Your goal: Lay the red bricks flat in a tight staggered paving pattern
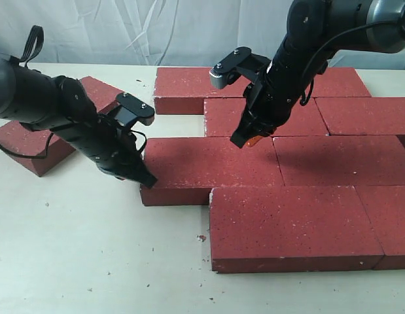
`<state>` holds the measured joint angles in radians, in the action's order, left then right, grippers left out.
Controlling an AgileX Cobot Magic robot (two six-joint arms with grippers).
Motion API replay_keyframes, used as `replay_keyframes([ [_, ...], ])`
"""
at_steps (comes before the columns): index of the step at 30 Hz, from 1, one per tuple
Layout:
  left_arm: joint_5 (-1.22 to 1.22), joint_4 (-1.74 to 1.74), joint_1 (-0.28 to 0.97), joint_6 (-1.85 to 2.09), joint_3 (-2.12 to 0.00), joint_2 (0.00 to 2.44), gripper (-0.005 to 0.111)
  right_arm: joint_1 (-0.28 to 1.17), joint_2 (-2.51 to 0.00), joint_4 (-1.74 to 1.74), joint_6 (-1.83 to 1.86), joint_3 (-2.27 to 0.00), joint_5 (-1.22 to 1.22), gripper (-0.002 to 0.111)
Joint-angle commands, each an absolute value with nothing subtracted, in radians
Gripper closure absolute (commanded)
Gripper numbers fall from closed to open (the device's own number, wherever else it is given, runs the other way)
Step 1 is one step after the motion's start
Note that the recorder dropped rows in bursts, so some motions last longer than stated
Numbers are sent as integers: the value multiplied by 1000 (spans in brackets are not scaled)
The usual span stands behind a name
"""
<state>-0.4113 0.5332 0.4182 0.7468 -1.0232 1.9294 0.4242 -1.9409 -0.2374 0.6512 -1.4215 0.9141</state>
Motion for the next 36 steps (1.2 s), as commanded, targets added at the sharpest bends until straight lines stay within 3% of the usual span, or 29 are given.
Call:
replay_keyframes([
  [1, -418, 545, 442, 748, -1029, 1934, 107, 419, -1930, -233, 653, -1419, 909, 109],
  [17, -410, 437, 370, 734, -1029, 1930, 107, 419, -1930, -233, 653, -1419, 905, 109],
  [26, -401, 426, 332, 741, -1029, 1811, 107, 419, -1930, -242, 651, -1419, 901, 109],
  [29, -258, 311, 327, 741, -1029, 1754, 107, 419, -1930, -262, 651, -1419, 897, 109],
  [34, 337, 410, 264, 597, -1041, 1783, 107, 419, -1930, -302, 651, -1419, 878, 109],
  [36, 315, 428, 220, 615, -1110, 1821, 107, 419, -1930, -334, 651, -1419, 876, 109],
])
